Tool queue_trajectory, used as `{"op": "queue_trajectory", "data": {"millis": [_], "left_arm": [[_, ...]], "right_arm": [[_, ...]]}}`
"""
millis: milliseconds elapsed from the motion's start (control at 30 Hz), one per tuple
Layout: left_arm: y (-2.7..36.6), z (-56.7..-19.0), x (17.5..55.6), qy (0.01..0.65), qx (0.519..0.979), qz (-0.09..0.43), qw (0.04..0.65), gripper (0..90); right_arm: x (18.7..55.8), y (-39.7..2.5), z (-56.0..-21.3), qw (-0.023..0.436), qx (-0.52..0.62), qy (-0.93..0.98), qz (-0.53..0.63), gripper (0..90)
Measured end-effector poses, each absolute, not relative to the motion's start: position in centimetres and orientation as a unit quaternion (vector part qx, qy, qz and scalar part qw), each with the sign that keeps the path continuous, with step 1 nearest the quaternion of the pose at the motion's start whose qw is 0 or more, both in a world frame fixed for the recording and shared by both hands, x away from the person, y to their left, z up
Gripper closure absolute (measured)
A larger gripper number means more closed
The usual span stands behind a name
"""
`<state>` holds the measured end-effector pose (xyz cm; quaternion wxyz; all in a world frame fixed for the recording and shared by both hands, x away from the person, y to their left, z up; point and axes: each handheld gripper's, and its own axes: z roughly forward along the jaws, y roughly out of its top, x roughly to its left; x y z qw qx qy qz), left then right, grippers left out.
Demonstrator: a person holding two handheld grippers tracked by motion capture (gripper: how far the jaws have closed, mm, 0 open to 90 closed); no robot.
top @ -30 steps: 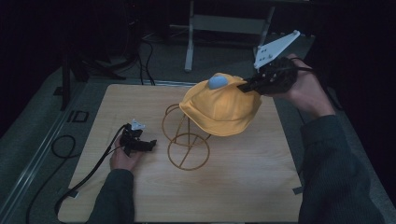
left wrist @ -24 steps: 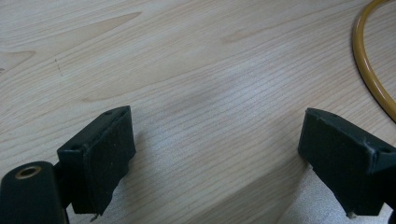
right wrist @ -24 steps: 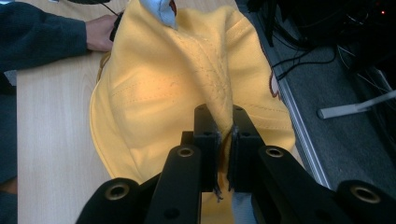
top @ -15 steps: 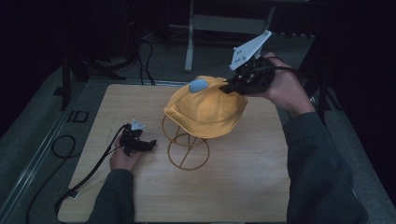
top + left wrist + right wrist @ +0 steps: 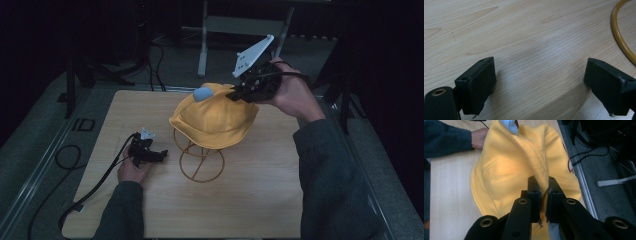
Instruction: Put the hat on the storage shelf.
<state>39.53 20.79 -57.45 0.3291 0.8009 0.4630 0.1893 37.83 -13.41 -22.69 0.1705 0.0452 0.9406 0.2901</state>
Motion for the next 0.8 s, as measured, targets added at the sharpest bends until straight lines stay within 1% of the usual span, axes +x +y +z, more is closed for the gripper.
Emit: {"op": "queue_trajectory", "data": {"millis": [200, 800], "left_arm": [[20.8, -57.4, 39.5, 0.462, 0.801, 0.191, 0.329, 10.6], [20.8, -57.5, 39.5, 0.463, 0.8, 0.19, 0.331, 10.7]], "right_arm": [[37.8, -12.2, -22.8, 0.171, 0.036, 0.941, 0.289, 84.1], [38.5, -10.3, -24.5, 0.159, 0.03, 0.947, 0.276, 82.8]]}}
